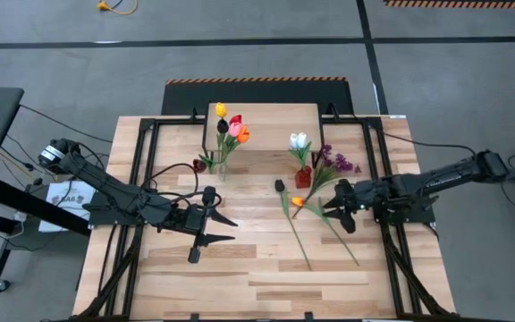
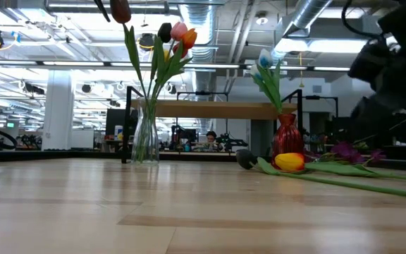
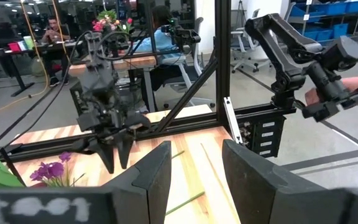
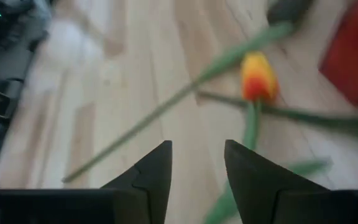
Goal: Pick and place flowers into a vace then onto a shelf
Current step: Put the yellow flower into the red vase
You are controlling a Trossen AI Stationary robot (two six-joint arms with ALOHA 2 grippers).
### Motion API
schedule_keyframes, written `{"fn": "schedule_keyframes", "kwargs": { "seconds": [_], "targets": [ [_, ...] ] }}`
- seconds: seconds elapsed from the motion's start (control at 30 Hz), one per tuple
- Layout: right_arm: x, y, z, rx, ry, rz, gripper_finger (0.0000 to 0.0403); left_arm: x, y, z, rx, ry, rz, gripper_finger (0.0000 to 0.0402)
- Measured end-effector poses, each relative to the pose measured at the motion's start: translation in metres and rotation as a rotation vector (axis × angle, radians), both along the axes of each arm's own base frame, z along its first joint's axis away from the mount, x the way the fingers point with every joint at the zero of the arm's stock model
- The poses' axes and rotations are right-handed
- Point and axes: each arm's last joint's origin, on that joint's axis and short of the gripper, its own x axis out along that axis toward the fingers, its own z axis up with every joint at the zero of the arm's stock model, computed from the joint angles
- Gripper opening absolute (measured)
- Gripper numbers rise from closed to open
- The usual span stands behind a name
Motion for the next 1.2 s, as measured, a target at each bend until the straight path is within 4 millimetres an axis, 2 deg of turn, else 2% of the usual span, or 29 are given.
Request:
{"fn": "schedule_keyframes", "kwargs": {
  "seconds": [0.3,0.57,0.8,1.2],
  "targets": [
    [-0.006,0.01,-0.013,0.005,0.142,-0.067,0.016,0.0,0.0,-0.001,0.004,0.007,-0.007,0.0135],
    [0.0,0.019,-0.037,-0.014,0.335,-0.107,0.0161,0.0,0.0,-0.001,0.005,0.01,-0.006,0.0135],
    [0.016,0.027,-0.047,-0.023,0.298,-0.103,0.0164,0.0,0.0,-0.001,0.006,0.011,-0.006,0.0135],
    [0.02,0.029,-0.043,0.0,0.219,-0.067,0.0168,0.0,0.0,-0.001,0.005,0.011,-0.006,0.0135]
  ]
}}
